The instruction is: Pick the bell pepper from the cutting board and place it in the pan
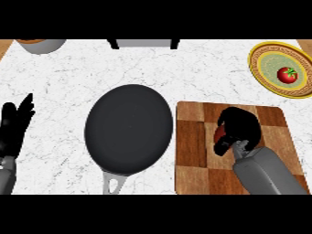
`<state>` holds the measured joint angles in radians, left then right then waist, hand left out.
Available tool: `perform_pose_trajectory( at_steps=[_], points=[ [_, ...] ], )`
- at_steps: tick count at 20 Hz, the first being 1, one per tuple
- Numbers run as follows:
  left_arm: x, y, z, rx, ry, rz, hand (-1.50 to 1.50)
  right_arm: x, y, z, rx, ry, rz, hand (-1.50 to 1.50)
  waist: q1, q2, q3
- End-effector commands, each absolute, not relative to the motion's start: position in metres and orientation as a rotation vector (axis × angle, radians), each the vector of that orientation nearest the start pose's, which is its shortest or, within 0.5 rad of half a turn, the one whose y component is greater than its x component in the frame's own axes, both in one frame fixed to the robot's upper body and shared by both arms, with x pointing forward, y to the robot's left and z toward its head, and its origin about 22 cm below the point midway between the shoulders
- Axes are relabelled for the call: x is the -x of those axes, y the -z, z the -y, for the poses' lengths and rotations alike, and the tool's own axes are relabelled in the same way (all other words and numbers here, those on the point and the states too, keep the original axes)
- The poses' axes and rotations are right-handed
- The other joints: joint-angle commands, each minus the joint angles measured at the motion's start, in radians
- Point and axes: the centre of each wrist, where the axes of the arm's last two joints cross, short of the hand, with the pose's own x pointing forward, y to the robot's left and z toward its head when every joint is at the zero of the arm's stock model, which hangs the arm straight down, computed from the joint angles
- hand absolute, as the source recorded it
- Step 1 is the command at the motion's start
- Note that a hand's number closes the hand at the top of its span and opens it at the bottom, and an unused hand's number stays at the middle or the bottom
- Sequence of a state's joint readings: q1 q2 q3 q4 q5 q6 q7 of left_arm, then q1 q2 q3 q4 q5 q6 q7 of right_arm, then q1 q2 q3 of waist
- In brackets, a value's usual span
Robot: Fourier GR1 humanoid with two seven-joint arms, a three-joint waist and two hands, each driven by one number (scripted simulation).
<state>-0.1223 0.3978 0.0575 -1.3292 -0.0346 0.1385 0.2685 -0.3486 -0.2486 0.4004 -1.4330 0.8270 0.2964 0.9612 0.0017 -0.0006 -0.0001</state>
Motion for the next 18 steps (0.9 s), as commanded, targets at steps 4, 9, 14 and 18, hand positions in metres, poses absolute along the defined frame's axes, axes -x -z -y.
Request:
perform_pose_trajectory(
  at_steps=[4, 9, 14, 18],
  points=[
    [-0.281, -0.022, -0.349, -0.507, 0.094, 1.201, 0.0, -0.306, -0.037, 0.176, 1.05, -1.03, 0.671, 1.5, -0.001, 0.001, 0.0],
    [-0.259, -0.01, -0.366, -0.513, 0.096, 1.189, 0.0, -0.265, -0.033, 0.198, 0.9, -1.256, 0.886, 1.5, -0.009, -0.004, 0.0],
    [-0.263, -0.012, -0.361, -0.506, 0.068, 1.2, 0.0, -0.237, -0.053, 0.227, 0.765, -1.461, 1.158, 1.5, -0.022, -0.005, 0.001],
    [-0.256, -0.001, -0.354, -0.498, 0.08, 1.181, 0.0, -0.24, -0.079, 0.243, 0.85, -1.347, 1.471, 1.5, -0.02, -0.004, 0.002]
  ],
)
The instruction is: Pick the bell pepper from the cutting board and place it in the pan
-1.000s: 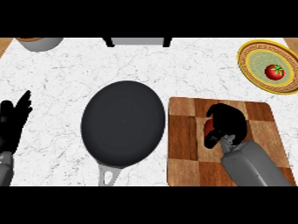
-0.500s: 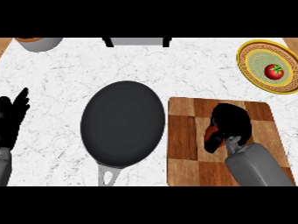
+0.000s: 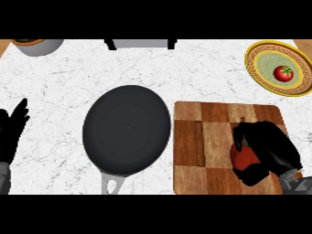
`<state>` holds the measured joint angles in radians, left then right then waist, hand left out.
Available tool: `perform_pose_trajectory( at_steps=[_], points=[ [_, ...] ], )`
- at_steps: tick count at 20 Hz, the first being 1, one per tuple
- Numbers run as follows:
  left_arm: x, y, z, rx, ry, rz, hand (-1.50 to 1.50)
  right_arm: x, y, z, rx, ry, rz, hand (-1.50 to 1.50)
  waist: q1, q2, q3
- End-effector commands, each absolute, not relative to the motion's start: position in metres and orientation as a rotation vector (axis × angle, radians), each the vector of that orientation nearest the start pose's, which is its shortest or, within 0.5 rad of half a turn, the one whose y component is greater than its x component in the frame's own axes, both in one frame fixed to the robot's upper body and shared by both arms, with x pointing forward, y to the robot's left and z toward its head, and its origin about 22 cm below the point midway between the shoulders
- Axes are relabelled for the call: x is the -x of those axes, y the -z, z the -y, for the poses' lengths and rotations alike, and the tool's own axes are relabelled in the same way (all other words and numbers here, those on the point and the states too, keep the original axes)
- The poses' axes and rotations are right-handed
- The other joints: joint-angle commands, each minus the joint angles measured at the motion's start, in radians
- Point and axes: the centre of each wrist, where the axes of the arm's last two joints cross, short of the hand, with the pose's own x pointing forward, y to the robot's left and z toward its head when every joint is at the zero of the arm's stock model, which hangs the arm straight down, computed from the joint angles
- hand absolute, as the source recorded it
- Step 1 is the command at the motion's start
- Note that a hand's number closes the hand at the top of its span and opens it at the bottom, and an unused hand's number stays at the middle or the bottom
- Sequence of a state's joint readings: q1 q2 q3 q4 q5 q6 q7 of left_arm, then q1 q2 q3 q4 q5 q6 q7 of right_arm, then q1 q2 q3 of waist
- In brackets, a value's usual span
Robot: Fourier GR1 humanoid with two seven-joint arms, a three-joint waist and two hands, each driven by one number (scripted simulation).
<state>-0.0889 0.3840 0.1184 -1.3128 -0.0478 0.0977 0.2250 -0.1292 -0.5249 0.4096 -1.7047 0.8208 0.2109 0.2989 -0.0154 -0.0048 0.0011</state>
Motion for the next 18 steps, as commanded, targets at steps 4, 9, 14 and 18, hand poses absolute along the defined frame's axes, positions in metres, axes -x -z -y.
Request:
perform_pose_trajectory(
  at_steps=[4, 9, 14, 18],
  points=[
    [-0.26, -0.009, -0.361, -0.528, 0.084, 1.194, 0.0, -0.23, -0.096, 0.24, 0.839, -1.163, 1.771, 1.5, -0.006, 0.0, 0.001],
    [-0.276, -0.006, -0.337, -0.518, 0.101, 1.202, 0.0, -0.225, -0.134, 0.222, 0.765, -1.128, 1.855, 1.5, 0.01, 0.005, -0.001],
    [-0.272, -0.017, -0.364, -0.492, 0.101, 1.193, 0.0, -0.249, -0.128, 0.182, 0.677, -1.075, 1.86, 1.5, 0.024, 0.006, -0.001],
    [-0.263, -0.026, -0.363, -0.479, 0.123, 1.207, 0.0, -0.253, -0.124, 0.133, 0.618, -1.02, 1.85, 1.5, 0.029, 0.005, -0.001]
  ],
)
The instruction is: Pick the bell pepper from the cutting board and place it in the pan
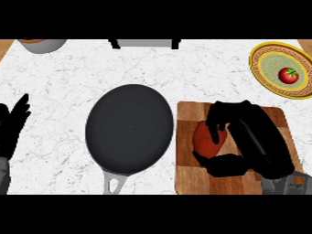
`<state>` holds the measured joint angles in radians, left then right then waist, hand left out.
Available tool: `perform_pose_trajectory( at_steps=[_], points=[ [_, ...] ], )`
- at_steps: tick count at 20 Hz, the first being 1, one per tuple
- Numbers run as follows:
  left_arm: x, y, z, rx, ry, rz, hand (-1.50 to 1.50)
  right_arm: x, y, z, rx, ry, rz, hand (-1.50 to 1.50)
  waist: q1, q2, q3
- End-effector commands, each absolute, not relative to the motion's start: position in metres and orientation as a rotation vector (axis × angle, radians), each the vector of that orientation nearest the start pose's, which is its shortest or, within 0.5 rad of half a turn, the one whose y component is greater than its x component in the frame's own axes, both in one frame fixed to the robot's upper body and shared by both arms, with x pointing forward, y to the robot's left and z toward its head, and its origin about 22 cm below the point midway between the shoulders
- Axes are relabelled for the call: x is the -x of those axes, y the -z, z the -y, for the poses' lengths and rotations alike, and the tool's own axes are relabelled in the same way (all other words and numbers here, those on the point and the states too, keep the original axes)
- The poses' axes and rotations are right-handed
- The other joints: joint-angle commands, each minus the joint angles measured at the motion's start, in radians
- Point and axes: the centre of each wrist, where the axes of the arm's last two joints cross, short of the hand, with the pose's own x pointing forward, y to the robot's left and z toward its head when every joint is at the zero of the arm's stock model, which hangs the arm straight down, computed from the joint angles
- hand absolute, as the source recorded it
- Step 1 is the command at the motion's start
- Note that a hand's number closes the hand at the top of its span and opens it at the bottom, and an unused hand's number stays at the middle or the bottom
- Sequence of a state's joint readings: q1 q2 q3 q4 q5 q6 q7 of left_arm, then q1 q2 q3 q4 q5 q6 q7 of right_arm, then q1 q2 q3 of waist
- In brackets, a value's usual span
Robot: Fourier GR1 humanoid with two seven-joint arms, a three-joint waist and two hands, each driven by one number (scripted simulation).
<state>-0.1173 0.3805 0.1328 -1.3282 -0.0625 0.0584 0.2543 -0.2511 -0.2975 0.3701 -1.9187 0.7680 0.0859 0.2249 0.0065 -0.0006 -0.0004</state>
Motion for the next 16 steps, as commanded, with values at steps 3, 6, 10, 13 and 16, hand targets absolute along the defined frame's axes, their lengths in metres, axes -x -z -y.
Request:
perform_pose_trajectory(
  at_steps=[3, 6, 10, 13, 16],
  points=[
    [-0.272, -0.019, -0.36, -0.481, 0.108, 1.198, 0.0, -0.267, -0.122, 0.094, 0.565, -0.978, 1.838, 1.5, 0.007, 0.003, 0.0],
    [-0.276, -0.011, -0.352, -0.486, 0.099, 1.213, 0.0, -0.295, -0.12, 0.077, 0.497, -0.972, 1.821, 1.5, 0.007, 0.004, 0.0],
    [-0.278, -0.005, -0.356, -0.492, 0.126, 1.227, 0.0, -0.323, -0.116, 0.054, 0.499, -0.925, 1.759, 1.5, 0.013, 0.006, 0.0],
    [-0.277, -0.004, -0.35, -0.481, 0.126, 1.221, 0.0, -0.337, -0.087, 0.036, 0.532, -0.954, 1.723, 1.5, 0.028, 0.009, 0.0],
    [-0.281, -0.006, -0.329, -0.462, 0.121, 1.232, 0.0, -0.347, -0.071, 0.026, 0.504, -0.956, 1.688, 1.5, 0.038, 0.01, 0.001]
  ],
)
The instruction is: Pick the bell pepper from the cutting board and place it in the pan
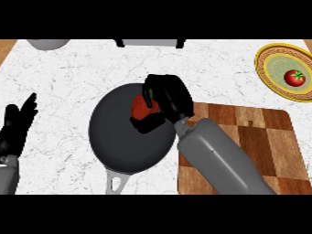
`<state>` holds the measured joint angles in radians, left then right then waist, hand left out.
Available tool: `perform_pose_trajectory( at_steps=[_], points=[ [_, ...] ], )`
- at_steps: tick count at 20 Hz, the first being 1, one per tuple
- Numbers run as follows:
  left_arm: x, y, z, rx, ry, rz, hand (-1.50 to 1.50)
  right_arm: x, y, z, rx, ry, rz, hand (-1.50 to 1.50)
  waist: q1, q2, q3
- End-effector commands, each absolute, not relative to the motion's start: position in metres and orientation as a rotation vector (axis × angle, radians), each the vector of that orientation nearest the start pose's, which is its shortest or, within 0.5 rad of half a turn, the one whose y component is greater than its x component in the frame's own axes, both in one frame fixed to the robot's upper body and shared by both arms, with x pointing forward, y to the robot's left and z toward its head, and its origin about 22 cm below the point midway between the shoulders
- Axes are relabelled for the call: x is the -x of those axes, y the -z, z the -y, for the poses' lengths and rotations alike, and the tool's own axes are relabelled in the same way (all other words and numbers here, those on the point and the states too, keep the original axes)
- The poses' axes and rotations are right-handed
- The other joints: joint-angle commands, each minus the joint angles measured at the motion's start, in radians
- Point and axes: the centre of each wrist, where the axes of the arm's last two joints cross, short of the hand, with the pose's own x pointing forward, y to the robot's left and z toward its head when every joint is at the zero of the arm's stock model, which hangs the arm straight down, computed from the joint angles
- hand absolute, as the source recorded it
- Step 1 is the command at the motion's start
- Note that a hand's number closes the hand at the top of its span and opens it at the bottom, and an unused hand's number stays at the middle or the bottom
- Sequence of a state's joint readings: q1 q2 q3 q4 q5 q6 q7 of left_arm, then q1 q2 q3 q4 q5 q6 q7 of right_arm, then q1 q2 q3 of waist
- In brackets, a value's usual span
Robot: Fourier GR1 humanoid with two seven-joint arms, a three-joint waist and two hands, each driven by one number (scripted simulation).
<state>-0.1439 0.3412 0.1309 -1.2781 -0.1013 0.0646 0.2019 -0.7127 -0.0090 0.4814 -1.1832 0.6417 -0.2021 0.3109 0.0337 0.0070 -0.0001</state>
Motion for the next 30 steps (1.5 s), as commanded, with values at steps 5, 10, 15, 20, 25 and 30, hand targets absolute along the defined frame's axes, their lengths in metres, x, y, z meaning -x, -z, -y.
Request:
perform_pose_trajectory(
  at_steps=[5, 10, 15, 20, 25, 30],
  points=[
    [-0.295, -0.008, -0.324, -0.465, 0.159, 1.231, 0.0, -0.358, -0.048, 0.02, 0.495, -0.969, 1.667, 1.5, 0.039, 0.014, 0.0],
    [-0.293, -0.019, -0.328, -0.438, 0.186, 1.248, 0.0, -0.352, -0.02, 0.032, 0.345, -0.858, 1.618, 1.5, 0.069, 0.021, 0.001],
    [-0.301, -0.02, -0.312, -0.417, 0.2, 1.264, 0.0, -0.349, -0.019, 0.022, 0.275, -0.853, 1.565, -1.5, 0.095, 0.026, 0.001],
    [-0.305, -0.016, -0.303, -0.42, 0.205, 1.275, 0.0, -0.345, -0.018, 0.018, 0.232, -0.785, 1.639, -1.5, 0.103, 0.03, 0.002],
    [-0.305, -0.019, -0.305, -0.424, 0.209, 1.267, 0.0, -0.34, -0.008, 0.023, 0.186, -0.627, 1.728, -1.5, 0.096, 0.028, 0.003],
    [-0.3, -0.02, -0.321, -0.433, 0.172, 1.24, 0.0, -0.351, -0.028, 0.018, 0.199, -0.471, 1.783, -1.5, 0.077, 0.017, 0.002]
  ],
)
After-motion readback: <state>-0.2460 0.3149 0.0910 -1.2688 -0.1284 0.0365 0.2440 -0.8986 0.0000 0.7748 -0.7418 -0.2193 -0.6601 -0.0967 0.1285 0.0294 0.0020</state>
